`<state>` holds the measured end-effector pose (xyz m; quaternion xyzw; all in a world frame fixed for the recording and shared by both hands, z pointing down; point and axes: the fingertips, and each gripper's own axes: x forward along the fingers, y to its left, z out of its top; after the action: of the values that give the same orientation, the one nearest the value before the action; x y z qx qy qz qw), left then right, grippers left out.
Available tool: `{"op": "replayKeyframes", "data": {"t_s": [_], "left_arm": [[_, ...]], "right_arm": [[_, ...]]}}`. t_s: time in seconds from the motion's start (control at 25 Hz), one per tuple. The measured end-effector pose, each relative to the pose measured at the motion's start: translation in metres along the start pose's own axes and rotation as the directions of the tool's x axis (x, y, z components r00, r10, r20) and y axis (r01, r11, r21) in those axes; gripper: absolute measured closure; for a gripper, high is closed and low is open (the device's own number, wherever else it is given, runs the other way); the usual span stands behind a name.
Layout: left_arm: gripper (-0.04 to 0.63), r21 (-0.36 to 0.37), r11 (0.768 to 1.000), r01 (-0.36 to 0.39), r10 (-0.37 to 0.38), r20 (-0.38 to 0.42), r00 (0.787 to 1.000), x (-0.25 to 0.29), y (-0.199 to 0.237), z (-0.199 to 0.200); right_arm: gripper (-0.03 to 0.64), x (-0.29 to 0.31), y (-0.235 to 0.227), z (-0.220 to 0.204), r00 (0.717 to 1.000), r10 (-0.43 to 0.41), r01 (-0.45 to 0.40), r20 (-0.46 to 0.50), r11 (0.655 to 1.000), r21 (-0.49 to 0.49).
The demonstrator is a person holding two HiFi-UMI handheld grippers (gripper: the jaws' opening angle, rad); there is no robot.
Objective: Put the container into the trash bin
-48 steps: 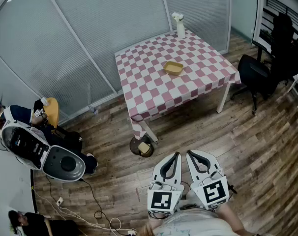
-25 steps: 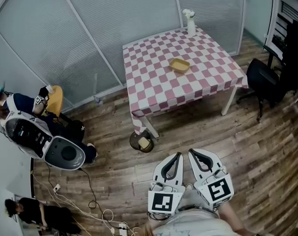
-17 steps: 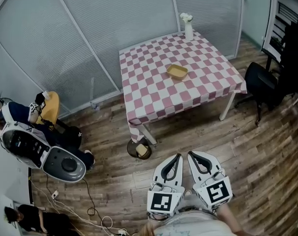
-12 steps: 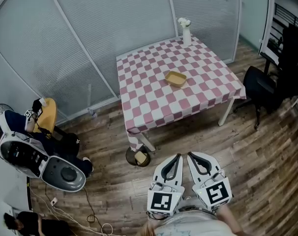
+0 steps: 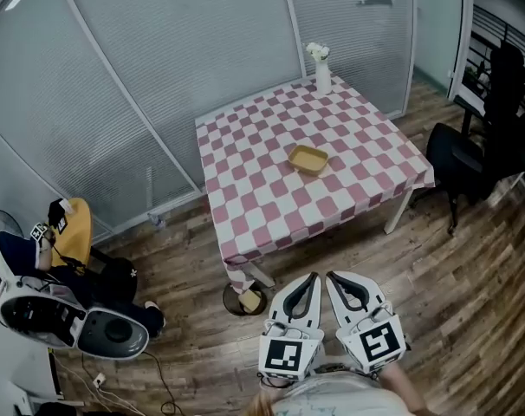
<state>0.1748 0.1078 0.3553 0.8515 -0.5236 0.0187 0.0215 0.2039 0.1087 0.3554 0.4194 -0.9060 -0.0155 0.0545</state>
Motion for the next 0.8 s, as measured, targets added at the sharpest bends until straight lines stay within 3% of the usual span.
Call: {"op": "replayKeyframes", "data": {"t_s": [0.4,0.8], "left_arm": [[0.581,-0.013,0.999,0.029,-0.029,-0.009,1.0,0.015,0.056,-0.006],[0.581,-0.02,1.0,-0.005,0.005,-0.033,0.999,0.021,0.102,-0.013]], "right_arm": [[0.623,0.058,0.005,0.002,1.0,-0.022,0.022,0.005,1.0,0.013],[0.623,0.103,0.02,-0.004,0.999,0.016,-0.016,-0.04,1.0,0.021]]}}
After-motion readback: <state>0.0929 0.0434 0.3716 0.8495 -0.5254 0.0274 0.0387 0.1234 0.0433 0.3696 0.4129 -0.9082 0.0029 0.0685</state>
